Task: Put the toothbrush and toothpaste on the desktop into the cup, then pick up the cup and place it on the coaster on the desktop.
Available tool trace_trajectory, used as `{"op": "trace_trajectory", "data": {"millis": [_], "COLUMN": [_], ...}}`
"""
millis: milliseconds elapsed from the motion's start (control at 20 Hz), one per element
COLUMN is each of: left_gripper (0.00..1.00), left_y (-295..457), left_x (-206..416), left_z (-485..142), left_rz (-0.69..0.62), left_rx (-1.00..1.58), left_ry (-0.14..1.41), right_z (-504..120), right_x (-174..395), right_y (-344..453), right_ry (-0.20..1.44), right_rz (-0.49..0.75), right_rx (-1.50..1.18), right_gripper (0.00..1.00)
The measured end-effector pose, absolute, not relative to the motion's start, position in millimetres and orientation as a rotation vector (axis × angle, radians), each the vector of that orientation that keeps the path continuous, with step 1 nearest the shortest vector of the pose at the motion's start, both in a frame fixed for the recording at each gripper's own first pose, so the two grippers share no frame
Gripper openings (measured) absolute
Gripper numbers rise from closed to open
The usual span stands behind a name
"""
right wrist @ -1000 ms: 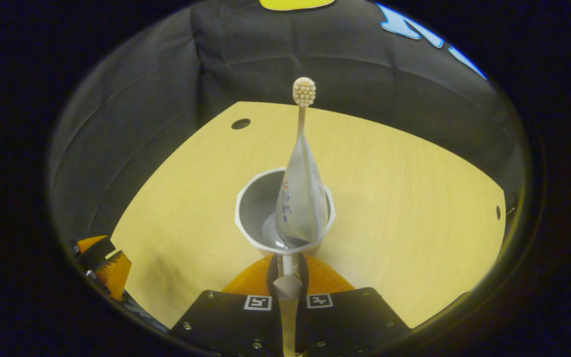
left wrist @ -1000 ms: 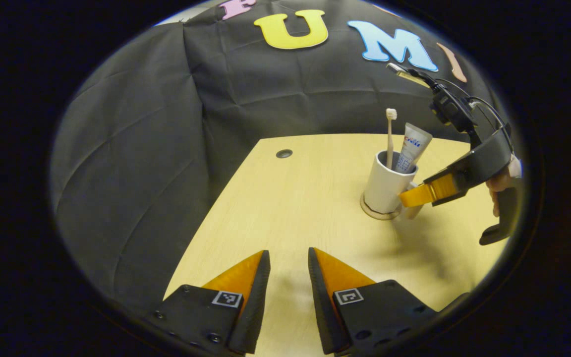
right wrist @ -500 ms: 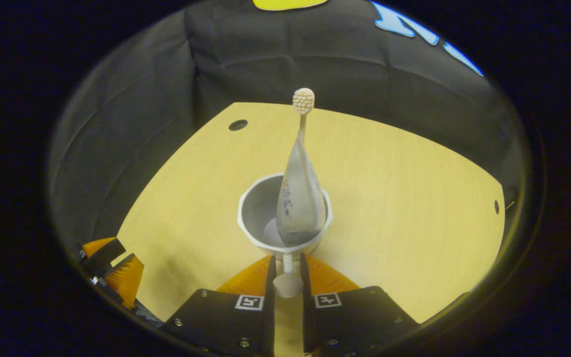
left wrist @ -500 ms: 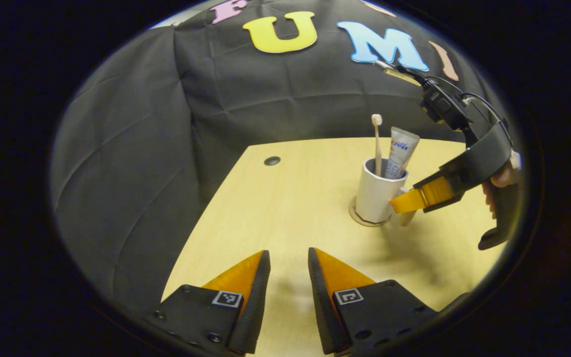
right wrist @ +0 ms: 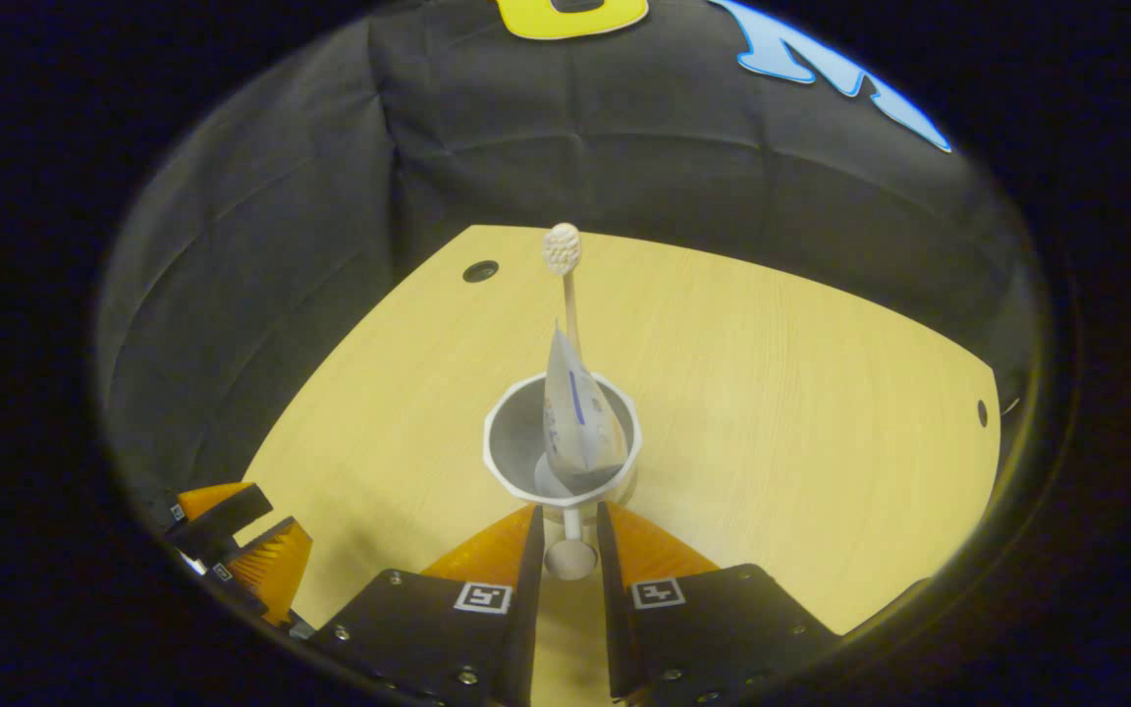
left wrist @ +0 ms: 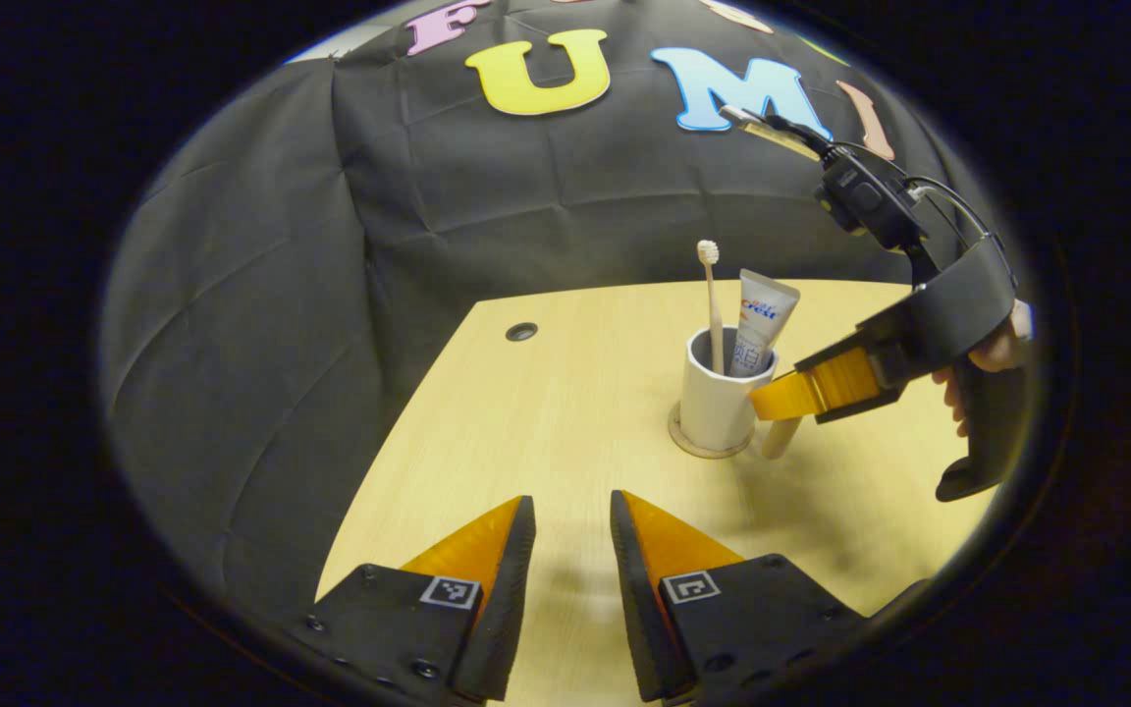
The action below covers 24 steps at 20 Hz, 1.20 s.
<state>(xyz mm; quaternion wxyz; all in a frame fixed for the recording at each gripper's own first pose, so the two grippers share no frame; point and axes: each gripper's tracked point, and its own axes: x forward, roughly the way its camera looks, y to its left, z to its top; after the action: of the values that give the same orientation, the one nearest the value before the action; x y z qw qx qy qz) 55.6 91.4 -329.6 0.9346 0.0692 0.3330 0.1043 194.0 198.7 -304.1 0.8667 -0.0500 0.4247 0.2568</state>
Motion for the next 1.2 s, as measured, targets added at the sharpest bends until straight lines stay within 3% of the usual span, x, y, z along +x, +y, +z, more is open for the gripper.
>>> {"op": "trace_trajectory", "data": {"millis": [50,250,400,500,700,750,900,1000,1100,1200], "left_gripper": [0.49,0.53,0.49,0.58,0.53,0.53,0.53,0.64,0.65,0.65], "left_y": [88.0,68.1,44.5,27.9,-4.7,-10.6,-27.7,-41.3,-52.4,-63.3], "left_x": [56.5,66.3,76.2,83.9,99.5,100.8,104.4,102.8,101.9,101.3], "left_z": [-326.4,-309.0,-286.7,-266.8,-217.1,-206.5,-183.8,-170.3,-162.0,-154.1], "left_rz": [0.209,0.174,0.130,0.103,0.057,0.052,0.023,0.005,-0.010,-0.022], "left_rx": [0.139,0.134,0.113,0.103,0.065,0.059,0.043,0.039,0.035,0.029], "left_ry": [0.676,0.640,0.593,0.550,0.445,0.423,0.375,0.350,0.328,0.310], "right_z": [-299.4,-272.1,-247.1,-227.1,-184.1,-172.5,-146.8,-132.8,-125.3,-116.8], "right_x": [194.7,193.0,187.8,182.7,168.9,166.1,156.1,148.5,140.3,136.9], "right_y": [198.9,185.6,162.1,139.4,99.1,89.7,65.9,54.9,45.1,37.2], "right_ry": [0.878,0.810,0.737,0.683,0.563,0.533,0.472,0.438,0.420,0.393], "right_rz": [0.535,0.507,0.464,0.423,0.343,0.320,0.281,0.269,0.257,0.241], "right_rx": [-0.094,-0.063,-0.049,-0.041,-0.005,0.003,0.035,0.060,0.072,0.074], "right_gripper": [0.26,0.29,0.29,0.29,0.29,0.24,0.36,0.37,0.59,0.62]}}
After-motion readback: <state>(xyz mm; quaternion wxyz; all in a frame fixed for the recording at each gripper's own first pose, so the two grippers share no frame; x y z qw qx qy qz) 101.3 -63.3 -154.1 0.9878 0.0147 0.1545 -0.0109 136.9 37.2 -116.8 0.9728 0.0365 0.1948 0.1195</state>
